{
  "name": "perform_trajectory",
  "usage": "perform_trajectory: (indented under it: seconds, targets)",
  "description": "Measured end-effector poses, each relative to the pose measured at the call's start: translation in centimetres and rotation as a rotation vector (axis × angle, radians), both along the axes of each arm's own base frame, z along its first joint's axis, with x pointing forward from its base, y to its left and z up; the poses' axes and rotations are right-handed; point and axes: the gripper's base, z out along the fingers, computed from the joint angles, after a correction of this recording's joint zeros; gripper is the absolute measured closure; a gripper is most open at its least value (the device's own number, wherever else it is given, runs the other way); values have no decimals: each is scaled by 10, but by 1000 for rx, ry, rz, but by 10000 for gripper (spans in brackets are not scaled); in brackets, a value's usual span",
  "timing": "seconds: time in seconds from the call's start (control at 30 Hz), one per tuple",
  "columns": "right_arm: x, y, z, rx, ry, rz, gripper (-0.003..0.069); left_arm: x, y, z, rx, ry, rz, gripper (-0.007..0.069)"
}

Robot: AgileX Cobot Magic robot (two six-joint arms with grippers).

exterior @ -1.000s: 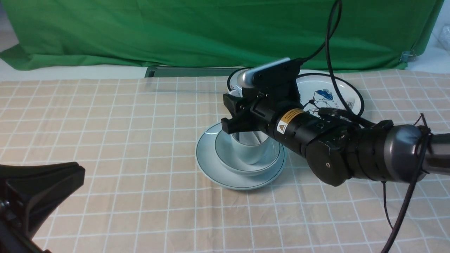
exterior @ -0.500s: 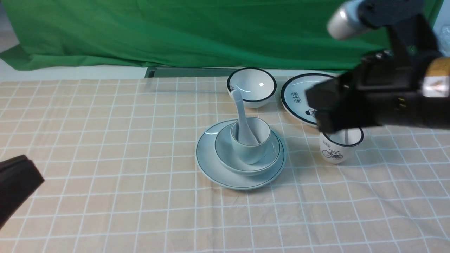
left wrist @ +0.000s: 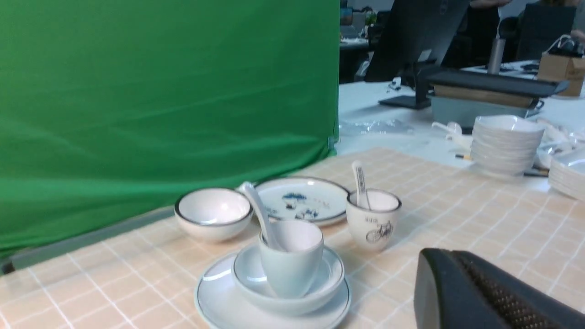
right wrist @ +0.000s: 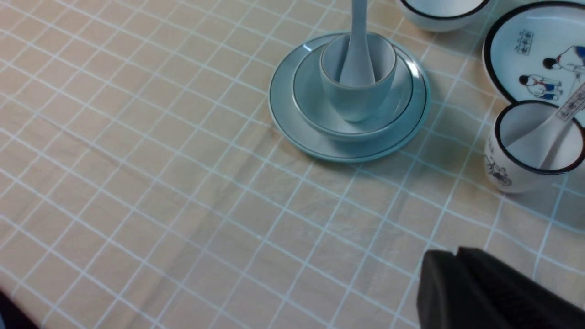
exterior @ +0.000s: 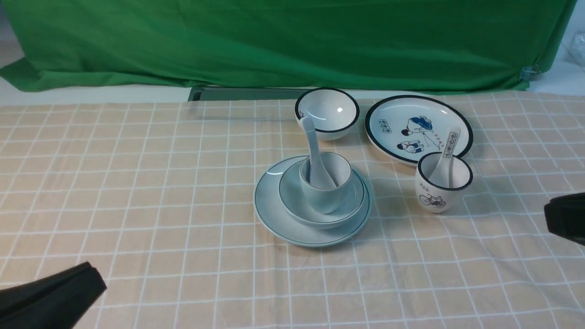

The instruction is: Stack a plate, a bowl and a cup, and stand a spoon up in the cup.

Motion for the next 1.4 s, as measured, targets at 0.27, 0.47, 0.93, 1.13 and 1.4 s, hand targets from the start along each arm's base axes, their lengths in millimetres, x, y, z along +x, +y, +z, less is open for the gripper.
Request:
perform_trajectory:
  seconds: [0.27,0.47,0.93,1.13,1.4]
  targets:
    - [-3,-9,1,4,-43,-28,586,1,-1,-9,24,25,1,623]
    - [-25,-49,-45,-29,-247,-223,641,1,-1,-9,24,23,1,623]
    - [-51,-69,-205,-24,-375,-433,641,1,-1,-8,24,21,1,623]
    - [-51,-69,-205,-21,-371,-435,638,1,-1,-8,23,20,0,623]
    - [-51,-69,-205,-20,-370,-435,624,1,-1,-8,23,20,0,623]
